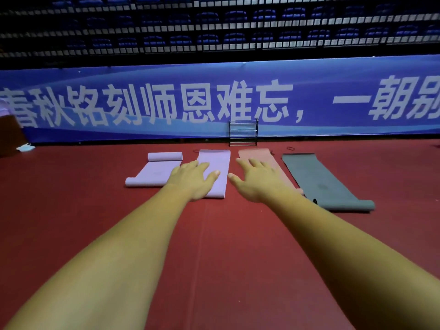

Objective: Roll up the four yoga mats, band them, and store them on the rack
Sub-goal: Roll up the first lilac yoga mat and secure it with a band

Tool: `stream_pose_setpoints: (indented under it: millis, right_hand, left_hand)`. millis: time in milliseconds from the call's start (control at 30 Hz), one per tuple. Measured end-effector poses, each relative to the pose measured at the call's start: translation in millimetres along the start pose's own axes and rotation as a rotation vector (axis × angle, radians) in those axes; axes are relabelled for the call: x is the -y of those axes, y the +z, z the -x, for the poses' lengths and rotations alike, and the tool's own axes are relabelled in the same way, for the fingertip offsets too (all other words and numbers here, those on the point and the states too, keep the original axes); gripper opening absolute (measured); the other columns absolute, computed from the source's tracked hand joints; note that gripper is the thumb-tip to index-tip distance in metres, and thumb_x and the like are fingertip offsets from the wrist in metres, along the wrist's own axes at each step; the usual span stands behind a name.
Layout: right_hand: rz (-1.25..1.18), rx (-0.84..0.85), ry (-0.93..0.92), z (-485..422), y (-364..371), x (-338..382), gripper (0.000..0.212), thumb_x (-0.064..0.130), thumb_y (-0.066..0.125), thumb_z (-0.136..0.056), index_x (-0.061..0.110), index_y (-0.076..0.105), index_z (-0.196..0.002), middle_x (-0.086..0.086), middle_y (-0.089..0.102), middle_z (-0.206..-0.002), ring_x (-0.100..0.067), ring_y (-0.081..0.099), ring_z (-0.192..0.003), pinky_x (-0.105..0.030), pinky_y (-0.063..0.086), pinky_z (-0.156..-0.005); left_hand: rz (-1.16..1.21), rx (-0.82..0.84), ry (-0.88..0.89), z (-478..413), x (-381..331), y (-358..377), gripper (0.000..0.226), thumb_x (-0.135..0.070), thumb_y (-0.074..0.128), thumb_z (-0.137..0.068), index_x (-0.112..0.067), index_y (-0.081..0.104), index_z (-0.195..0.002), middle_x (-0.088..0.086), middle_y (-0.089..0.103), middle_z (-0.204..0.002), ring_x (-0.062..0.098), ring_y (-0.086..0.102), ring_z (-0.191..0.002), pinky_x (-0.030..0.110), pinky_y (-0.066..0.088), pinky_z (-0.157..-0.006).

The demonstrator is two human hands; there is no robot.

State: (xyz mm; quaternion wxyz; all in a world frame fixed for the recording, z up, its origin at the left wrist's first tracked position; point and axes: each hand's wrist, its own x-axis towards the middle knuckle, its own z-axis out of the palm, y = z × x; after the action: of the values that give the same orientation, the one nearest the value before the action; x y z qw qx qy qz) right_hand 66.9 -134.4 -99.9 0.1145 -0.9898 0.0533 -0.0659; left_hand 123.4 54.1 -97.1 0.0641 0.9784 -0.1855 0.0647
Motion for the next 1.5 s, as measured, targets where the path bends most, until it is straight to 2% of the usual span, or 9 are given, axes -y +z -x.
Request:
stream_pose_setpoints:
  millis: [333, 667, 1133, 1500]
  right_hand:
    - [-0.004, 0.071, 0.045, -108.8, 80.6, 93.8, 0.07, 0.067, 0.028, -0.1, 0.036, 0.017, -0.162, -0.006, 0.013, -0.171, -0.032, 0.014, -0.155, -0.051, 0.012, -0.124]
    - [-0.012, 0.137, 0.009, -212.2, 150.6, 155.9, 0.068, 0.065, 0.028, -0.101, 0.035, 0.017, -0.162, -0.008, 0.014, -0.17, -0.033, 0.013, -0.155, -0.053, 0.012, -0.125]
    - [-0.029, 0.241, 0.024, -498.2, 286.9, 207.2, 0.068, 0.064, 0.029, -0.101, 0.034, 0.017, -0.161, -0.009, 0.014, -0.17, -0.035, 0.012, -0.154, -0.053, 0.009, -0.123]
    - [-0.027, 0.296, 0.027, -690.7, 339.6, 295.4, 0.067, 0.064, 0.027, -0.102, 0.033, 0.017, -0.161, -0.009, 0.014, -0.17, -0.035, 0.012, -0.154, -0.054, 0.009, -0.124]
  left_hand:
    - [-0.017, 0.08, -0.013, -76.9, 143.4, 41.1, 0.068, -0.065, 0.022, -0.101, -0.028, 0.029, -0.157, 0.006, 0.024, -0.166, 0.027, 0.023, -0.151, 0.048, 0.016, -0.123]
    - [0.03, 0.118, -0.055, -152.1, 242.8, 86.1, 0.068, -0.064, 0.022, -0.101, -0.027, 0.029, -0.157, 0.007, 0.024, -0.166, 0.025, 0.022, -0.152, 0.047, 0.016, -0.123]
    - [-0.01, 0.21, -0.103, -395.2, 393.9, 180.4, 0.064, -0.059, 0.02, -0.104, -0.027, 0.021, -0.159, 0.006, 0.016, -0.168, 0.023, 0.011, -0.154, 0.046, 0.003, -0.124]
    - [0.027, 0.223, -0.101, -565.5, 543.6, 209.3, 0.061, -0.056, 0.022, -0.104, -0.027, 0.026, -0.158, 0.004, 0.021, -0.166, 0.023, 0.017, -0.153, 0.046, 0.008, -0.125]
